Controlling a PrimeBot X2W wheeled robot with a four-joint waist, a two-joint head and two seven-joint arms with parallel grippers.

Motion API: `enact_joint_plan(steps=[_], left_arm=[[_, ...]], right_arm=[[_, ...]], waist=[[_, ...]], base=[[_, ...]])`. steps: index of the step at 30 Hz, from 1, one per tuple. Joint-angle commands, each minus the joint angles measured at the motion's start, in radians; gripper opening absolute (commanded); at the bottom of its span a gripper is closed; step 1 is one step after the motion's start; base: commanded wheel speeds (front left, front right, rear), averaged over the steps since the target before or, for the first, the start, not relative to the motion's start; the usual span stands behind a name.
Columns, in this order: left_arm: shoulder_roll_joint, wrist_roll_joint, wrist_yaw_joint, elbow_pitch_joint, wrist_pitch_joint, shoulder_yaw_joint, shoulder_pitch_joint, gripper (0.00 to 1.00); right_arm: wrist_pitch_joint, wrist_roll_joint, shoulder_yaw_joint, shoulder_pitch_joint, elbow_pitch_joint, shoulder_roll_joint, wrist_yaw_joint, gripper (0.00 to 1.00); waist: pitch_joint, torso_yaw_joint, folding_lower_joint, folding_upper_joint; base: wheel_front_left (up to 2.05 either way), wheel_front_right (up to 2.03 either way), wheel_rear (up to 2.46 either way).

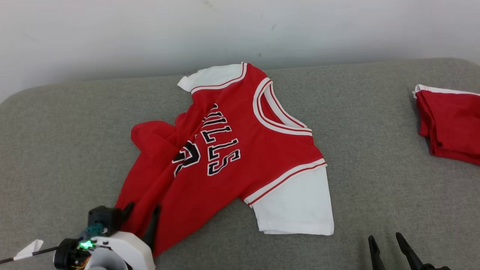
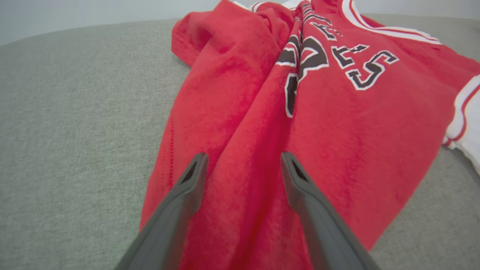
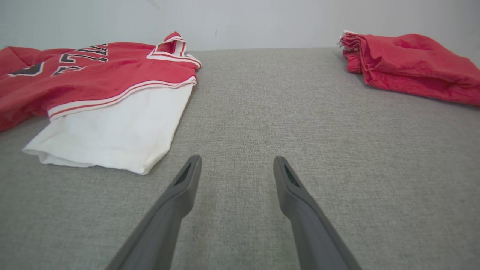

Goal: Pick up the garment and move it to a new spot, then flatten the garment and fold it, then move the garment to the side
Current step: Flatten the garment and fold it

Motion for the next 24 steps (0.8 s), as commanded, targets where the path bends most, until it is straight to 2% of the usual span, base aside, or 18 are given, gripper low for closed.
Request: enact_joint_plan(steps=[1,3,4,5,6,13,20,24], left_arm=[[-0.001,-0.006,-0.004,0.011,-0.007,0.003,-0.005,0.84],[-0.003,-0.009,-0.007,0.027,-0.008,0.003,-0.011,0.43],[-0.005,-0.012,-0.009,0.033,-0.01,0.003,-0.013,0.33],[-0.007,-0.015,-0.012,0.038,-0.011,0.002,-0.013,0.04],[-0.009,-0.018,-0.015,0.042,-0.012,0.002,-0.013,0.0],[-0.004,-0.047,-0.023,0.017,-0.006,0.028,-0.025,0.0],[0.008,-0.071,-0.001,-0.022,0.0,0.074,-0.074,0.0],[0.003,-0.088,0.011,0.014,0.008,0.104,-0.119,0.0]], right_arm=[[-0.003,0.004,-0.003,-0.011,0.0,-0.001,-0.002,1.0],[-0.003,0.003,-0.002,-0.013,0.002,-0.001,-0.002,1.0],[-0.003,0.003,-0.002,-0.013,0.003,0.0,-0.002,1.0],[-0.003,0.004,-0.003,-0.014,0.003,0.0,-0.002,1.0],[-0.003,0.004,-0.003,-0.014,0.004,0.0,-0.002,1.0],[-0.003,-0.002,-0.009,-0.008,0.001,0.001,-0.002,1.0],[-0.003,-0.003,0.001,-0.02,-0.001,0.002,-0.002,1.0],[-0.003,-0.001,0.011,-0.031,0.002,0.002,-0.002,1.0]], waist=[[0.004,-0.005,0.0,0.0],[0.004,-0.009,0.0,0.0],[0.004,-0.01,0.0,0.0],[0.003,-0.012,0.0,0.0],[0.001,-0.012,0.0,0.0],[-0.004,-0.006,0.0,0.0],[0.01,-0.003,0.0,0.0],[0.025,-0.012,0.0,0.0]], base=[[0.0,0.0,0.0],[0.0,0.0,0.0],[0.0,0.0,0.0],[0.0,0.0,0.0],[0.0,0.0,0.0],[0.0,0.0,0.0],[0.0,0.0,0.0],[0.0,0.0,0.0]])
